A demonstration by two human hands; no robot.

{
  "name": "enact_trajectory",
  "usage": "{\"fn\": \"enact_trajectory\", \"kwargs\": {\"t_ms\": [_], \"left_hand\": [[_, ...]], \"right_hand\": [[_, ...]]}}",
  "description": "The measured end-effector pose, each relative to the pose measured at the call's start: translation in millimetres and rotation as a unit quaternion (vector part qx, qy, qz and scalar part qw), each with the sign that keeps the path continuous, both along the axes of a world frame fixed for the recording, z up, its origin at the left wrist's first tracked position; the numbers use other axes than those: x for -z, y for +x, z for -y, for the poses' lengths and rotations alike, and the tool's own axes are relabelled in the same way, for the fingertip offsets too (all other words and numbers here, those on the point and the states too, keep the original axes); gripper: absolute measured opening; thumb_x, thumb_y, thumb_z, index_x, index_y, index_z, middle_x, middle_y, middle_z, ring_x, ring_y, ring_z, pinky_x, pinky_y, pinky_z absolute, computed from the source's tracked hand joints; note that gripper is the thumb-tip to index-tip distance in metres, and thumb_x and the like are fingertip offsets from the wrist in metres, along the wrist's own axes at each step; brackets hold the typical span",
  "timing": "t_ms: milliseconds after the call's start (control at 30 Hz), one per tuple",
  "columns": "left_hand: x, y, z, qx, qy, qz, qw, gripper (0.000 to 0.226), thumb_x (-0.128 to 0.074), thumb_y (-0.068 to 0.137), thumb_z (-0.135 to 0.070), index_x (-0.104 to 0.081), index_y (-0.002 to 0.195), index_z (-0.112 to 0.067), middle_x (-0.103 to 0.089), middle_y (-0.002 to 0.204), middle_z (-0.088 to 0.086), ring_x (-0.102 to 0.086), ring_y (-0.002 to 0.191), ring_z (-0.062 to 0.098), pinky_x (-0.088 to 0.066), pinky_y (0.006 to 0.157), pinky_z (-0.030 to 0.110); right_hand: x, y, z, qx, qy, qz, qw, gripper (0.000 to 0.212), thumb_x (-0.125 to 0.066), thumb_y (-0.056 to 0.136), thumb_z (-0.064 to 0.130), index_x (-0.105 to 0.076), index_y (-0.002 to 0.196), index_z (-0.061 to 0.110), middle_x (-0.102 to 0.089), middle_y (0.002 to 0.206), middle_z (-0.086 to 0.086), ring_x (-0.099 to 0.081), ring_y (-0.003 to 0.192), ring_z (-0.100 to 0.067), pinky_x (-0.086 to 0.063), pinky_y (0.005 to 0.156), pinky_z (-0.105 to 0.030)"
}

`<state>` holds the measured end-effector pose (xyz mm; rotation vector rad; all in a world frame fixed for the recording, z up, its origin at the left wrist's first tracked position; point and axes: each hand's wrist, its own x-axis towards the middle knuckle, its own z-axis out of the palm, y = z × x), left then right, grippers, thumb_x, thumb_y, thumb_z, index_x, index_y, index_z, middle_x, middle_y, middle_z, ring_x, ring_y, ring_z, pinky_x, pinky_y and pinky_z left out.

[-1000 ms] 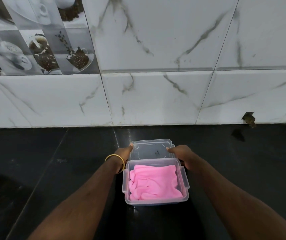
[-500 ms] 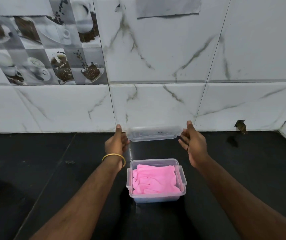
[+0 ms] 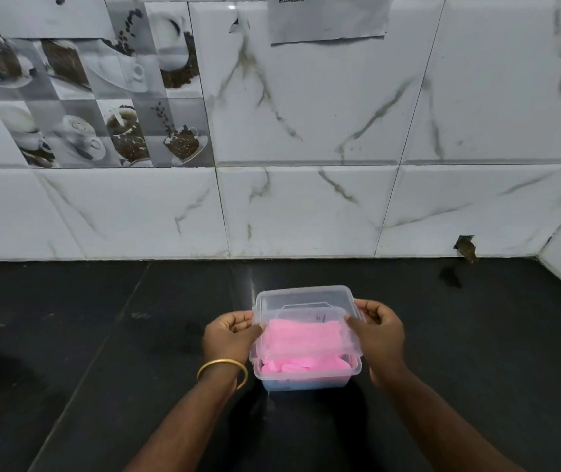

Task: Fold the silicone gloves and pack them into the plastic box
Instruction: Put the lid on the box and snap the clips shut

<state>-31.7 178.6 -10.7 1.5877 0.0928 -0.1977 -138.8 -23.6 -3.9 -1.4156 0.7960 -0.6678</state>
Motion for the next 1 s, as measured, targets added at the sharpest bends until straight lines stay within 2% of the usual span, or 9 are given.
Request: {"fn": "enact_trajectory", "kwargs": {"t_ms": [133, 233, 500, 600, 667, 733, 800, 900, 1000], "left_hand": [[9, -8, -5, 0.019, 0.092, 0.036, 0.995, 0.024, -0.080, 0.069, 0.003, -0.074, 0.086, -0.012, -0.076, 0.080, 0.002, -0.072, 0.075, 0.017, -0.060, 0.073, 0.035], [11, -13, -7, 0.026, 0.146, 0.063, 0.987, 0.022, -0.081, 0.069, -0.002, -0.074, 0.079, -0.020, -0.074, 0.074, -0.006, -0.071, 0.071, 0.009, -0.060, 0.073, 0.032], [17, -15, -8, 0.028, 0.189, 0.080, 0.978, 0.021, -0.080, 0.070, -0.005, -0.077, 0.090, -0.011, -0.073, 0.075, -0.008, -0.070, 0.072, 0.007, -0.059, 0.077, 0.031], [21, -18, -9, 0.038, 0.197, 0.096, 0.975, 0.022, -0.077, 0.073, -0.004, -0.075, 0.095, -0.011, -0.073, 0.081, -0.007, -0.070, 0.079, 0.010, -0.059, 0.080, 0.032], [20, -23, -9, 0.055, 0.200, 0.128, 0.970, 0.027, -0.073, 0.079, -0.008, -0.070, 0.105, -0.015, -0.072, 0.098, -0.003, -0.069, 0.098, 0.019, -0.055, 0.085, 0.027], [20, -27, -4, 0.101, 0.269, 0.207, 0.935, 0.045, -0.066, 0.087, -0.023, -0.055, 0.129, -0.015, -0.052, 0.139, 0.008, -0.043, 0.135, 0.029, -0.037, 0.108, 0.031], [20, -26, 4, 0.165, 0.408, 0.292, 0.849, 0.074, -0.049, 0.091, -0.051, -0.025, 0.150, -0.013, -0.009, 0.161, 0.009, -0.004, 0.149, 0.029, -0.012, 0.120, 0.039], [24, -21, 20, 0.243, 0.541, 0.343, 0.729, 0.083, -0.014, 0.090, -0.068, 0.003, 0.154, -0.018, 0.020, 0.160, 0.005, 0.019, 0.147, 0.028, 0.006, 0.119, 0.044], [31, -13, 31, 0.282, 0.566, 0.324, 0.704, 0.082, -0.009, 0.091, -0.066, 0.005, 0.154, -0.016, 0.015, 0.162, 0.005, 0.018, 0.147, 0.028, 0.007, 0.118, 0.043]], "right_hand": [[27, -7, -4, -0.001, -0.015, -0.037, 0.999, 0.024, -0.070, 0.081, -0.004, -0.068, 0.100, 0.010, -0.073, 0.099, -0.007, -0.069, 0.089, -0.020, -0.059, 0.084, -0.046], [38, -5, -4, 0.001, -0.022, -0.061, 0.998, 0.023, -0.070, 0.082, 0.001, -0.068, 0.100, 0.016, -0.072, 0.099, -0.002, -0.069, 0.093, -0.021, -0.059, 0.083, -0.048], [48, -6, -3, 0.002, -0.058, -0.070, 0.996, 0.028, -0.069, 0.086, 0.007, -0.062, 0.094, 0.033, -0.065, 0.097, 0.013, -0.063, 0.091, -0.007, -0.058, 0.072, -0.029], [49, -8, -5, 0.000, -0.056, -0.081, 0.995, 0.028, -0.068, 0.087, 0.008, -0.059, 0.095, 0.033, -0.065, 0.101, 0.010, -0.062, 0.092, -0.009, -0.056, 0.069, -0.026], [48, -10, -8, -0.013, -0.083, -0.077, 0.993, 0.030, -0.068, 0.087, 0.010, -0.057, 0.097, 0.035, -0.064, 0.106, 0.006, -0.063, 0.099, -0.013, -0.058, 0.077, -0.032], [46, -11, -9, -0.020, -0.212, -0.062, 0.975, 0.033, -0.071, 0.085, 0.015, -0.058, 0.111, 0.032, -0.060, 0.119, 0.003, -0.058, 0.113, -0.017, -0.052, 0.095, -0.039], [43, -7, -11, -0.072, -0.373, -0.091, 0.921, 0.050, -0.069, 0.087, 0.029, -0.052, 0.134, 0.024, -0.049, 0.143, -0.002, -0.040, 0.138, -0.023, -0.035, 0.113, -0.043], [42, 9, -11, -0.173, -0.533, -0.210, 0.801, 0.068, -0.044, 0.093, 0.058, -0.024, 0.153, 0.034, -0.014, 0.163, 0.003, -0.003, 0.152, -0.025, -0.004, 0.121, -0.045], [51, 23, -10, -0.226, -0.558, -0.280, 0.748, 0.069, -0.025, 0.093, 0.067, -0.005, 0.154, 0.041, 0.005, 0.165, 0.003, 0.011, 0.151, -0.026, 0.009, 0.117, -0.046]]}}
